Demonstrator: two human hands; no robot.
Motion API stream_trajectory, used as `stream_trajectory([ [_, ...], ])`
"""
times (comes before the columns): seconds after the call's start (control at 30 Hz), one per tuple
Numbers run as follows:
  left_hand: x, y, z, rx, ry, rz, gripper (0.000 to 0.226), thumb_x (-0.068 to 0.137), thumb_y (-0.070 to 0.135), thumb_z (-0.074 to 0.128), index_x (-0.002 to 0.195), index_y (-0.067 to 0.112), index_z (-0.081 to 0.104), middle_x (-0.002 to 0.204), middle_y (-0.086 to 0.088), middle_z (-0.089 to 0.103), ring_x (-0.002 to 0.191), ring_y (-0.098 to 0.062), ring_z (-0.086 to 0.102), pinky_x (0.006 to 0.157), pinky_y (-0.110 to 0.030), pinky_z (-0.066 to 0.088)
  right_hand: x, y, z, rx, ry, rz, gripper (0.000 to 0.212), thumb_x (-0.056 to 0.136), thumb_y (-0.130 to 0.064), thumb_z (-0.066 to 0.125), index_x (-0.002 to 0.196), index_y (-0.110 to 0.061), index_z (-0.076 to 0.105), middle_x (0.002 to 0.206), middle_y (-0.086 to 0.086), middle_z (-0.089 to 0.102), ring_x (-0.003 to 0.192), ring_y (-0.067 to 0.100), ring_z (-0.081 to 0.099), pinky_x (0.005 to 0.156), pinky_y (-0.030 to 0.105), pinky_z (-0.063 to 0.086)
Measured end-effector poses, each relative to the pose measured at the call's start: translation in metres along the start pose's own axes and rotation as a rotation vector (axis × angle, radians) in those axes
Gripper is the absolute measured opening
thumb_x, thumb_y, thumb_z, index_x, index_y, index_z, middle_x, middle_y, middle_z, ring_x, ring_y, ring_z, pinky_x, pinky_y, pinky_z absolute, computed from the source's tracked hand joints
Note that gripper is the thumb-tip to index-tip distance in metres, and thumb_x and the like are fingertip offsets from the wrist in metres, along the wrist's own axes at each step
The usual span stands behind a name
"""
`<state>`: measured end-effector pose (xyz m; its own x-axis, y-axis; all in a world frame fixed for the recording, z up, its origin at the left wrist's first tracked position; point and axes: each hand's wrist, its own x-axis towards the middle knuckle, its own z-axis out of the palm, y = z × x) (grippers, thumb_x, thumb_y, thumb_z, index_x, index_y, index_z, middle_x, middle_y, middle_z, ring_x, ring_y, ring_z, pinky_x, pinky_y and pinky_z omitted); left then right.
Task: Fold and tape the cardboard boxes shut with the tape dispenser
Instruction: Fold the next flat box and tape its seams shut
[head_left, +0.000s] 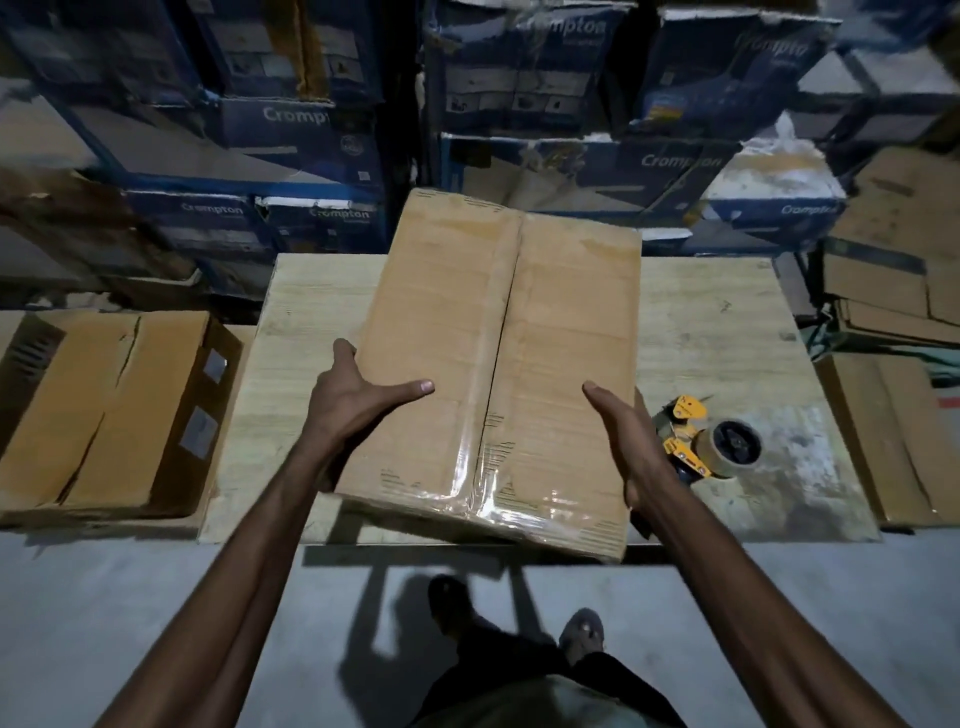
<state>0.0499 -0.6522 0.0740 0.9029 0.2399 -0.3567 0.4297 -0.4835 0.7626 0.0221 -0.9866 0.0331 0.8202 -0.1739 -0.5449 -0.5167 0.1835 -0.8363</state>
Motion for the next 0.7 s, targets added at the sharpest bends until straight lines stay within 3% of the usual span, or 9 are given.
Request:
stream_trajectory([
  [0.2,-0.062,0.067,0.031,-0.042,-0.017,0.113,0.12,0.044,0.066,0.098,0.145,0.044,0.037,0.128,0.011,0.062,0.115,-0.018,0.061,0.097,-0.044,0.055,-0.039,-0.06,-0.076,0.023,-0.016,-0.096,0.052,0.087,-0.039,0.079,0.134,-0.031,0.059,0.119,0.001,0.075,0.107,0.024,0.073,0.089,0.045,0.06],
  [0.37,-0.134,0.13,0.103,-0.044,0.012,0.156,0.112,0.045,0.068,0.095,0.14,0.051,0.039,0.125,0.012,0.062,0.114,-0.021,0.061,0.093,-0.046,0.056,-0.072,-0.087,-0.183,0.061,-0.001,-0.148,0.05,0.091,-0.033,0.075,0.138,-0.028,0.057,0.117,-0.003,0.077,0.108,0.014,0.073,0.091,0.036,0.058],
  [0.57,-0.216,0.188,0.231,-0.108,0.001,0.198,0.108,0.035,0.073,0.096,0.131,0.058,0.049,0.119,0.019,0.068,0.114,-0.018,0.065,0.094,-0.047,0.058,-0.111,-0.079,-0.347,0.105,0.065,-0.129,0.063,0.085,-0.042,0.08,0.141,-0.027,0.055,0.123,0.003,0.074,0.117,0.025,0.07,0.105,0.048,0.053],
  [0.7,-0.253,0.222,0.313,-0.087,-0.023,0.22,0.107,0.035,0.077,0.093,0.13,0.053,0.051,0.116,0.019,0.069,0.112,-0.017,0.066,0.094,-0.045,0.058,-0.133,-0.074,-0.441,0.112,0.14,-0.148,0.051,0.089,-0.042,0.077,0.135,-0.029,0.06,0.115,0.002,0.077,0.104,0.024,0.075,0.079,0.038,0.062],
])
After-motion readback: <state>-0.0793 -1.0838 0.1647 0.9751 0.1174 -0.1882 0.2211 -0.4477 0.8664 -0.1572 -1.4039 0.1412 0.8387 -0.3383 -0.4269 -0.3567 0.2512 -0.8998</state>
